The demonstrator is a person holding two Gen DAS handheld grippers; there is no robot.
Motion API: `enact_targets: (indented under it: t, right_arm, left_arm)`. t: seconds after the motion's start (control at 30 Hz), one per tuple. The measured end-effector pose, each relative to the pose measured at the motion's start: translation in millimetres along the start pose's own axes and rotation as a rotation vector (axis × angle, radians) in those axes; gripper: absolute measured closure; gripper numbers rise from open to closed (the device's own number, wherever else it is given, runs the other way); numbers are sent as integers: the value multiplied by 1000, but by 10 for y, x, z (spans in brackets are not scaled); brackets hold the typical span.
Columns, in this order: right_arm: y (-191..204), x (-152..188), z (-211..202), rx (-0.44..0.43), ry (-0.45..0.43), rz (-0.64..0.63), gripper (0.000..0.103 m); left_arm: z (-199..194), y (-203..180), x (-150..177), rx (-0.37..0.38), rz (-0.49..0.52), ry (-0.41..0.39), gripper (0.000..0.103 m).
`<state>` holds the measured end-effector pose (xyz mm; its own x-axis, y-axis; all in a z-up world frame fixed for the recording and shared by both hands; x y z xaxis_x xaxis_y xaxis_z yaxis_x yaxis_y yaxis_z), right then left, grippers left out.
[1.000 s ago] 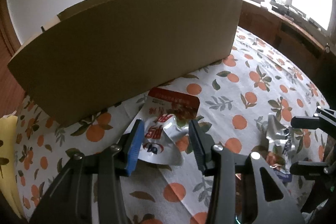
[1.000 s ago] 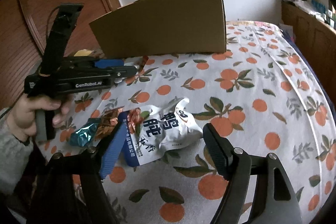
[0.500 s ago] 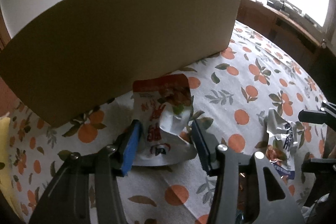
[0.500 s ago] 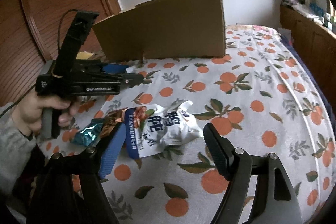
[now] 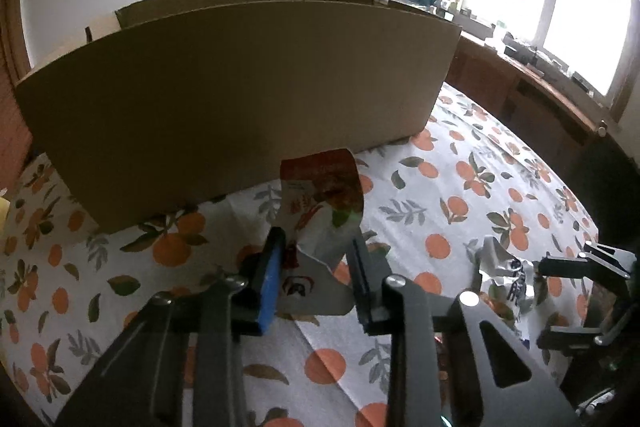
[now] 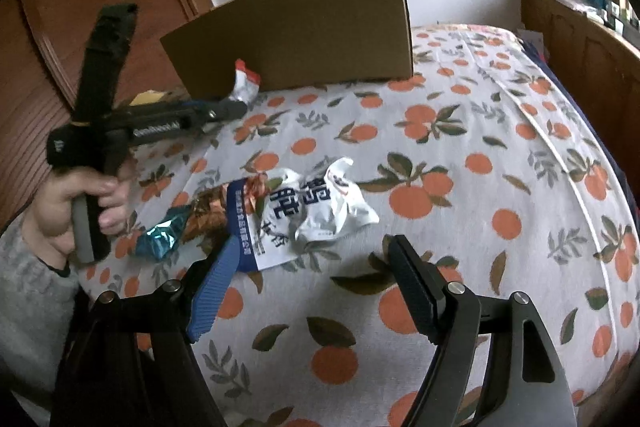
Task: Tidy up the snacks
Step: 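Close the left gripper on the silver-red packet while the right closes on the duck packet, then carry the silver-red packet and duck packet over the box with both grippers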
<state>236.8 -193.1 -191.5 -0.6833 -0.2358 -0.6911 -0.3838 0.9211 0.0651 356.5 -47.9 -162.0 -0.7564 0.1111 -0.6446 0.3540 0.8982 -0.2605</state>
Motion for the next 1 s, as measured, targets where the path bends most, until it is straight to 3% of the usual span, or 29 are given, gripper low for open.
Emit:
enact_targets:
  t: [0.13,0.43,0.63,0.87,1.0]
  right_arm:
    - [49,-22,35,12,-2,13,24]
    - [60,-131,126,10,-6,51,24]
    - [7,-278,261,-9,-1,71,24]
    - [34,-324,388,57,7,49,24]
    - [69,-274,391,128,36,12,32]
  left_arm:
    - [-155,14,-21,23,-35,-29,85]
    - [-705,-120,47,45,-53,-105,86]
    - [-1264,-192,208,98,-119,-182,85]
    - [-1681,-273,535,61,-143,-235,85]
    - [-1796,-329,697,10,-111,-241,85]
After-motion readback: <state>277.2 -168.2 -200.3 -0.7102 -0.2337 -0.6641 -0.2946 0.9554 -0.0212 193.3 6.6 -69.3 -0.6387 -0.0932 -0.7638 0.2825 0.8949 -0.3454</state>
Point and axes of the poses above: each gripper's, at about its wrist camera, not at the fingertips, and z roughly the way its jaws point, y to its left, x to its underside, the point moved 7 cm from there along z, roughly the way its jaws point, and after that the axes turned 13 degrees about -z, right-handed, at the moved point
